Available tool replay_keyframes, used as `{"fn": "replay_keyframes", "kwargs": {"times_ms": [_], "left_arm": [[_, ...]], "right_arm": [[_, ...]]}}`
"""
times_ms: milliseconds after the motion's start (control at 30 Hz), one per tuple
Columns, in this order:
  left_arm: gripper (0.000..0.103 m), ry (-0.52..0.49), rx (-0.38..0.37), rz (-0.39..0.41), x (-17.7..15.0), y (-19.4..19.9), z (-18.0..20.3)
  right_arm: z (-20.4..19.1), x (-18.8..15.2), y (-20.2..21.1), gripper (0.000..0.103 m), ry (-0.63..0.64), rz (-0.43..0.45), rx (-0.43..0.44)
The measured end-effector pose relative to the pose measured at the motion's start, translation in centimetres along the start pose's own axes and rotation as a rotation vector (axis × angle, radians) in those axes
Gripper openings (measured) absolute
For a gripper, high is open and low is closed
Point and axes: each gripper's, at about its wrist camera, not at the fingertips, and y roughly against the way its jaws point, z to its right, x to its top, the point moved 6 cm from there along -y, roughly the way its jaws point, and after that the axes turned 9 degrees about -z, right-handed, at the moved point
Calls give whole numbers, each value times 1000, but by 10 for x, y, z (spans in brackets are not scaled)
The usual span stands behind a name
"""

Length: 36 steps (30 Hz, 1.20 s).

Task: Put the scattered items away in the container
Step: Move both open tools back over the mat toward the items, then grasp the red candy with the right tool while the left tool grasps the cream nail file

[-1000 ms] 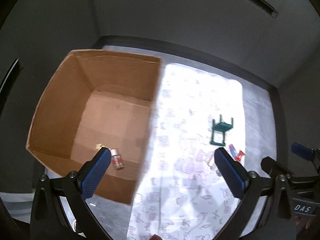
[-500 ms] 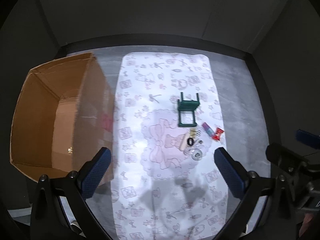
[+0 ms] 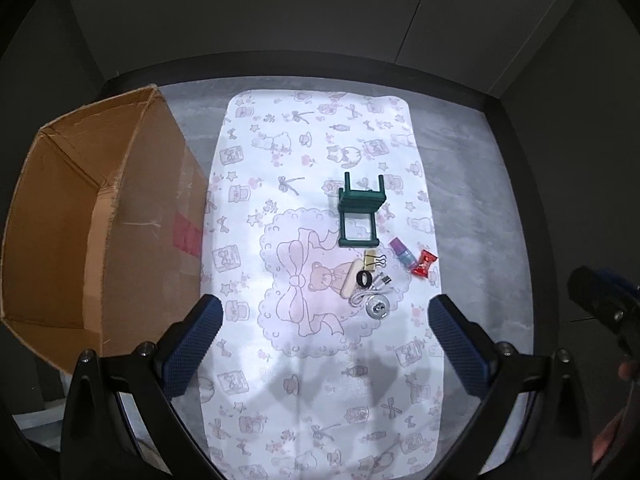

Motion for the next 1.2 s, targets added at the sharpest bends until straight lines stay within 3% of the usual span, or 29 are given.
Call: {"fn": "replay_keyframes", "kwargs": {"times_ms": [67, 167, 300, 367, 533, 633, 867, 1100, 1200], "left_arm": [[102, 20, -19, 18, 0, -5, -4], [102, 0, 37, 50, 1, -12, -6], [102, -40, 76, -4, -4, -44, -2], [102, -42, 57, -34, -7, -64, -1], [102, -61, 50, -138, -24, -120, 3], [102, -102, 65, -149, -27, -144, 4], [101, -154, 55, -170, -16, -187, 5], [73, -212, 38, -210, -10, -216, 14], [72, -192, 1, -207, -5, -220, 17]], "right_arm": [[2, -1, -9, 103, 21, -23, -29], [13, -2, -25, 103, -3, -63, -66], [27, -5, -50, 103, -8, -105, -128], [31, -4, -60, 103, 6, -96, -140], [31, -2, -105, 103, 31, -129, -86], [28, -4, -136, 103, 89, -164, -86], [43, -1, -196, 103, 90, -207, -72], [65, 7, -233, 102, 90, -222, -101], [68, 9, -242, 100, 91, -230, -88]]}}
